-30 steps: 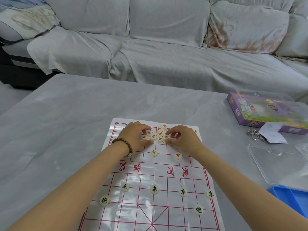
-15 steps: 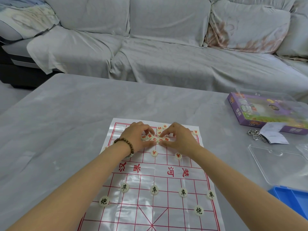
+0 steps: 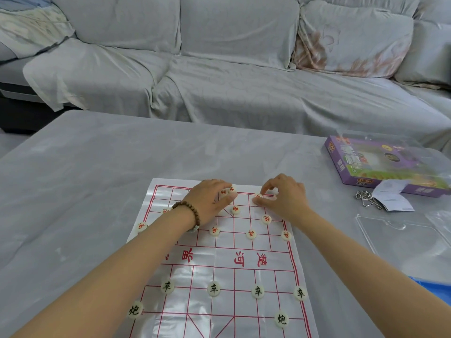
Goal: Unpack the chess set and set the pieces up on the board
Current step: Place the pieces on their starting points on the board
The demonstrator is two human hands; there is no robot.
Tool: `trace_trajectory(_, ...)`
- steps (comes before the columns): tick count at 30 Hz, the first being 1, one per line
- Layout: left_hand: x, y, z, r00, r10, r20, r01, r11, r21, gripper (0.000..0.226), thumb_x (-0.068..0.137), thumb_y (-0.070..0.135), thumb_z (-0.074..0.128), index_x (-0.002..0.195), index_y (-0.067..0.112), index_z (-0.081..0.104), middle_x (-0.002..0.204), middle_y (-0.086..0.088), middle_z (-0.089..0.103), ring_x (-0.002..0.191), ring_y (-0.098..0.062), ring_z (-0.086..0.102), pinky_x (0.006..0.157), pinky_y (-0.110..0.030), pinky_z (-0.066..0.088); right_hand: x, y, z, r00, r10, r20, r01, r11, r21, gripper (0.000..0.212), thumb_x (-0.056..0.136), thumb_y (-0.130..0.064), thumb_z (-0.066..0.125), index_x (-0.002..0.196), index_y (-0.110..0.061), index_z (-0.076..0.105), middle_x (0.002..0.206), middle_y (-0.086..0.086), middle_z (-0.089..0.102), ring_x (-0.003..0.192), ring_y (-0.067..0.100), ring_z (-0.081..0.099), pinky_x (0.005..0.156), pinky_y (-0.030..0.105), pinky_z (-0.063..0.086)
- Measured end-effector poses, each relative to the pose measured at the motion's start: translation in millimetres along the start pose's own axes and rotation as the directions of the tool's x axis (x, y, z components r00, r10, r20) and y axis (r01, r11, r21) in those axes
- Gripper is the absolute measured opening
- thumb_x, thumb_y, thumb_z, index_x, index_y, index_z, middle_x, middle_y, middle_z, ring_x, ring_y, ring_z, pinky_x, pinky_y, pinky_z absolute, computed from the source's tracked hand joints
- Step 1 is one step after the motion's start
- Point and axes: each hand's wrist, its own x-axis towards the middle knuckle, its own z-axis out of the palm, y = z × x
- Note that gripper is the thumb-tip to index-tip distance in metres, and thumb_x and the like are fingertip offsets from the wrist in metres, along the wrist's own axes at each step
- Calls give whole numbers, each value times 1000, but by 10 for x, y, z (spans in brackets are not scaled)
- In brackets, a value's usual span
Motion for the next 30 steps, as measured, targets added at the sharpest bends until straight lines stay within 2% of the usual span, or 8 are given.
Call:
trace_trajectory(4,42,11,27,999,-16,48,16,1000,-4,55,93,53,31,139,22,36,141,2,43,125,-16,43,103,-33,38,20,78,-64,996,-82,45,79,995,62,35,79,-51,65,111,-38,63,120,-9,52,108,10,41,87,26,26)
trace_trajectory(8,46,-6,-6,996,-58,65,60,998,-27,59,92,56,30,141,24,32,138,2,46,121,-16,46,100,-31,41,44,81,-47,987,-143,68,139,988,61,26,84,-44,63,109,-40,65,119,-10,55,97,3,33,84,24,22)
trace_trajectory(15,45,-30,26,995,-81,64,85,994,-63,60,91,56,33,142,25,30,140,3,44,123,-16,45,97,-28,39,53,105,-32,999,-48,5,48,996,74,23,81,-48,65,100,-35,67,116,-8,57,110,12,42,84,25,23)
trace_trajectory(20,44,-49,31,995,-88,43,91,993,-69,58,91,55,35,142,27,31,139,5,45,121,-15,46,95,-27,39,24,135,-43,999,-44,0,44,995,90,23,81,-48,65,100,-34,67,116,-8,57,111,13,43,85,25,24)
trace_trajectory(27,41,-79,28,995,-81,60,88,989,-119,58,92,55,31,142,26,31,140,4,44,124,-16,44,101,-31,39,14,89,-46,999,-35,11,34,996,78,26,82,-49,63,104,-35,66,117,-8,58,111,13,43,84,25,21)
trace_trajectory(30,12,-107,-16,997,-70,36,75,981,-177,56,93,52,30,140,24,36,139,4,46,124,-14,44,99,-28,37,-55,-21,-65,998,-51,-43,55,994,93,28,83,-48,62,107,-35,64,116,-10,57,111,12,44,86,24,23)
